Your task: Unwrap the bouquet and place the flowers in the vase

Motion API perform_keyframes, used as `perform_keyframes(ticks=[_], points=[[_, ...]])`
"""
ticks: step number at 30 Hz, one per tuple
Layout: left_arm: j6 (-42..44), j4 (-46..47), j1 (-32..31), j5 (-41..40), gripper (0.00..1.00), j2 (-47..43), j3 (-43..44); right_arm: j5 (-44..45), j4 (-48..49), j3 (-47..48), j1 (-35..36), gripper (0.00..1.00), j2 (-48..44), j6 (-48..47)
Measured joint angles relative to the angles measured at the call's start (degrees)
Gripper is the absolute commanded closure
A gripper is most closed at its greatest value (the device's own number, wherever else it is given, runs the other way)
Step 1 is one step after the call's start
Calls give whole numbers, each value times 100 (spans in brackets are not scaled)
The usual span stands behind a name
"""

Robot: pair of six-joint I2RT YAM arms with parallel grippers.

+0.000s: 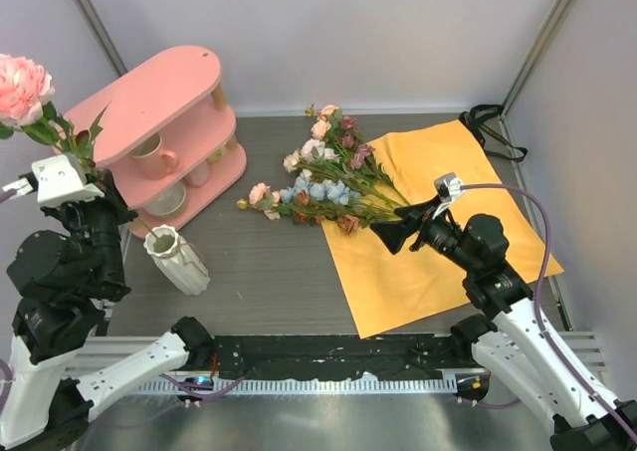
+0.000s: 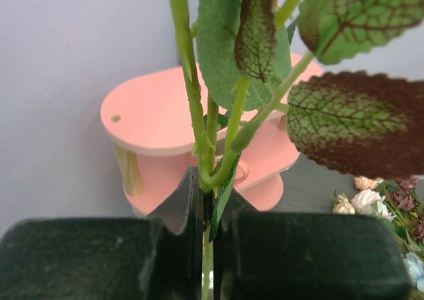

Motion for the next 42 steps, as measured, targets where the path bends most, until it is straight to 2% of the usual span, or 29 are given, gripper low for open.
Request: perform_keyframes(ticks=[4, 8, 10, 21, 24, 25, 27, 28, 30, 31, 32, 34, 37, 42], points=[[-254, 348, 0, -356, 97, -396, -846, 4, -55, -4, 0, 8, -2, 0], [-579, 466, 0, -621, 87, -619, -1593, 4, -83, -46, 0, 8, 0, 2], [-815, 417, 0, -774, 85, -634, -1821, 4, -114, -48, 0, 8, 13, 2], [-3121, -839, 0, -1523, 73, -896, -2577, 7, -151, -48, 0, 8, 107, 90], [-3532, -1095, 0, -1576, 64, -892, -2662, 7, -173, -46, 0, 8, 131, 151], [-3652, -1182, 0, -1580, 53, -883, -2682, 7, -186, -46, 0, 8, 129, 160], [-3860, -1353, 0, -1578, 40, -863, -2695, 7, -186, -46, 0, 8, 129, 192], [-3956, -1423, 0, -1576, 28, -855, -2697, 9, -190, -46, 0, 8, 129, 203], [-4138, -1591, 0, -1545, 18, -835, -2693, 31, -203, -46, 0, 8, 133, 247], [-4212, -1668, 0, -1510, 9, -831, -2688, 50, -223, -46, 0, 9, 155, 275], [-4328, -1812, 0, -1458, 5, -820, -2658, 68, -258, -44, 0, 9, 203, 306], [-4568, -2157, 0, -1268, 0, -793, -2492, 96, -348, -13, 0, 9, 315, 328], [-4929, -2651, 0, -909, 0, -778, -2081, 160, -560, 155, 0, 9, 590, 363], [-5313, -3123, 0, 149, 0, -929, -1464, 516, -844, 437, 0, 5, 1003, 361]])
